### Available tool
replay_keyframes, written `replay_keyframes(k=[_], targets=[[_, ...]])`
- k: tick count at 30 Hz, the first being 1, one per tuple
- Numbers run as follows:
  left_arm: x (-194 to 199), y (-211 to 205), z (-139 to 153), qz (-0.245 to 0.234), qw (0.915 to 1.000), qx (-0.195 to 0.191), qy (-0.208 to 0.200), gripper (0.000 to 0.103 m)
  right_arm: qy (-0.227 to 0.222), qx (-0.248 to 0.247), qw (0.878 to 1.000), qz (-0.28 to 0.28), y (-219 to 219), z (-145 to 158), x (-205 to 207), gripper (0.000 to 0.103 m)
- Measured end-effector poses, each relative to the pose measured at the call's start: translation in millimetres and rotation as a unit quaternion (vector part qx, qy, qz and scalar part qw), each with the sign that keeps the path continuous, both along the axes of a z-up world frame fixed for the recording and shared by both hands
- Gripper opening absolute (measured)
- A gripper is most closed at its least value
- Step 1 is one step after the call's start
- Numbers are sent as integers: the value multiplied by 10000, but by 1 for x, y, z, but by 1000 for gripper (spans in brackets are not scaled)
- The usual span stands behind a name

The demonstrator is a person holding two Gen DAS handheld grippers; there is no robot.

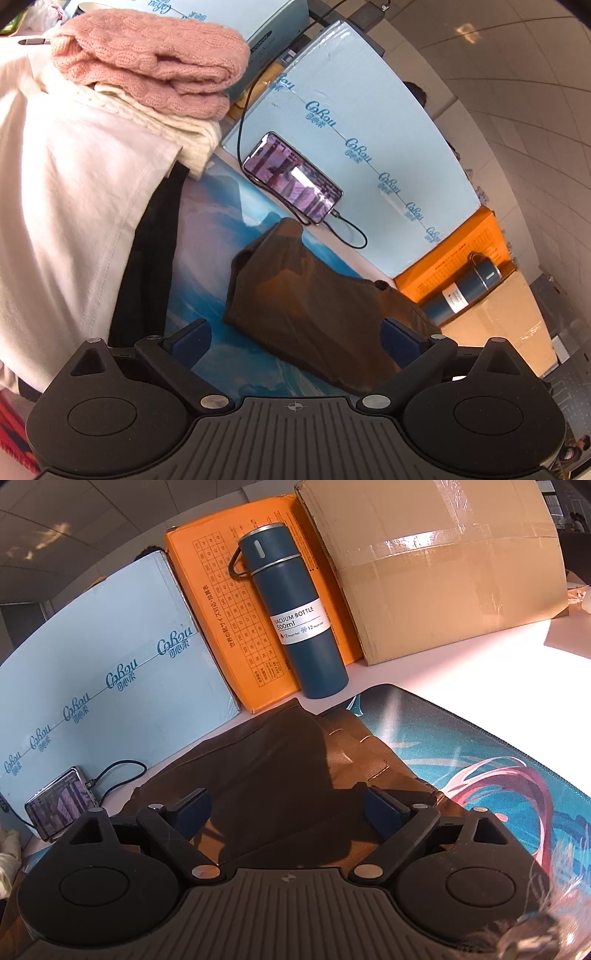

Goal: Fold clothes

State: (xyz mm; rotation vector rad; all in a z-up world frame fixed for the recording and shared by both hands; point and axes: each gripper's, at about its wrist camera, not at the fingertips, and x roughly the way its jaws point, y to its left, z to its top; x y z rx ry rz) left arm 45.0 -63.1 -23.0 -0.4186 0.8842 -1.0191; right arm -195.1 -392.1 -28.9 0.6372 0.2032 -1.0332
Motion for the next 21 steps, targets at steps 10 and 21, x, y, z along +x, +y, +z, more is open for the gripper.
replay_keyframes(k=[10,21], targets=[[10,-44,-7,658,9974,213,196,103,-67,11,10000,-1,1,0,-1,91],[4,-62,-15,724,9959,-101,538,103,-209,61,9997,73,1,1,-4,91]])
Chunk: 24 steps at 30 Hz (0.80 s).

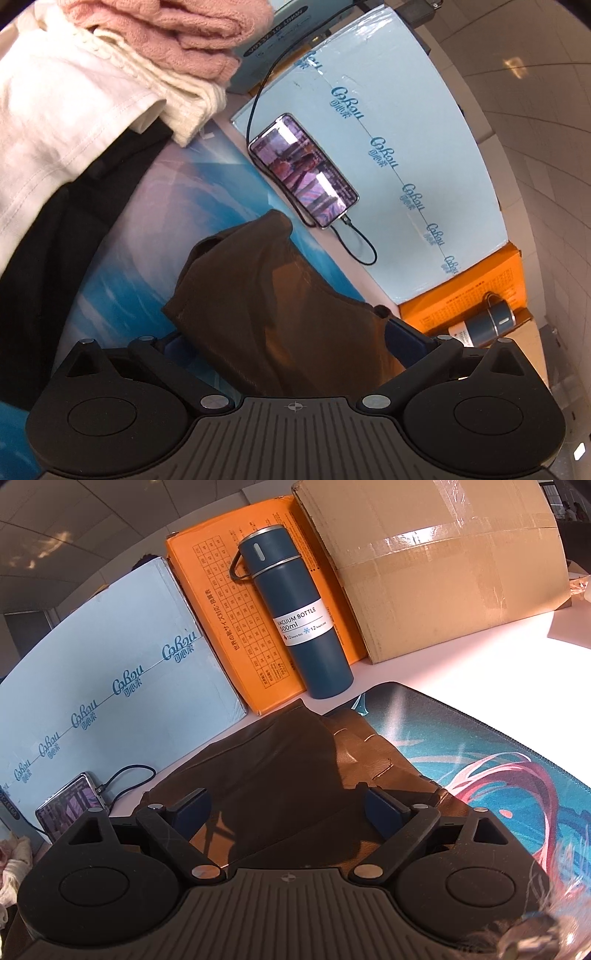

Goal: Fold clothes

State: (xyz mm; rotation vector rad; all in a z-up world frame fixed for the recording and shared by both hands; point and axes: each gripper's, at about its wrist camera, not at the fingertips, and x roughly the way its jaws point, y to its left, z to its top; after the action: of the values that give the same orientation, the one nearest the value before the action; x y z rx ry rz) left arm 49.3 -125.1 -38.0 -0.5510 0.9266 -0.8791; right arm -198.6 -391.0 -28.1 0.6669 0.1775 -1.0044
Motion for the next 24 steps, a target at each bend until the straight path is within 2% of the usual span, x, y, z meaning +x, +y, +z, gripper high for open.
replay_keyframes(k=[4,6,7,8,9,12,15,16,18,21,24], targets=[[7,-20,0,-26,9991,98,-404,103,-45,21,10000,13,0,0,-1,91],[10,-27,0,-163,9981,159,-577,98,-45,23,10000,19,0,1,-1,91],[11,-30,-2,-222,9974,237,-643,89,-42,23,10000,23,0,1,-1,91],[12,-32,-4,-281,9966,316,-707,62,-38,22,10000,27,0,1,-1,91],[18,-32,-8,-347,9973,279,-587,32,-42,24,10000,30,0,1,-1,91],[35,-27,-19,-516,9985,83,-148,11,-93,40,9999,40,0,1,-2,91],[38,-16,-17,-592,9980,1,-229,6,-201,68,9997,71,0,1,-5,91],[37,-13,-13,-583,9976,12,-366,5,-261,77,9996,90,1,2,-6,91],[35,-9,-2,-322,9962,156,-791,5,-342,-29,9994,43,7,5,-9,91],[36,-9,16,185,9870,523,-1509,4,-439,-504,9978,-29,20,12,-13,91],[31,-14,34,289,9776,550,-2012,4,-796,-493,9951,318,21,14,-16,91]])
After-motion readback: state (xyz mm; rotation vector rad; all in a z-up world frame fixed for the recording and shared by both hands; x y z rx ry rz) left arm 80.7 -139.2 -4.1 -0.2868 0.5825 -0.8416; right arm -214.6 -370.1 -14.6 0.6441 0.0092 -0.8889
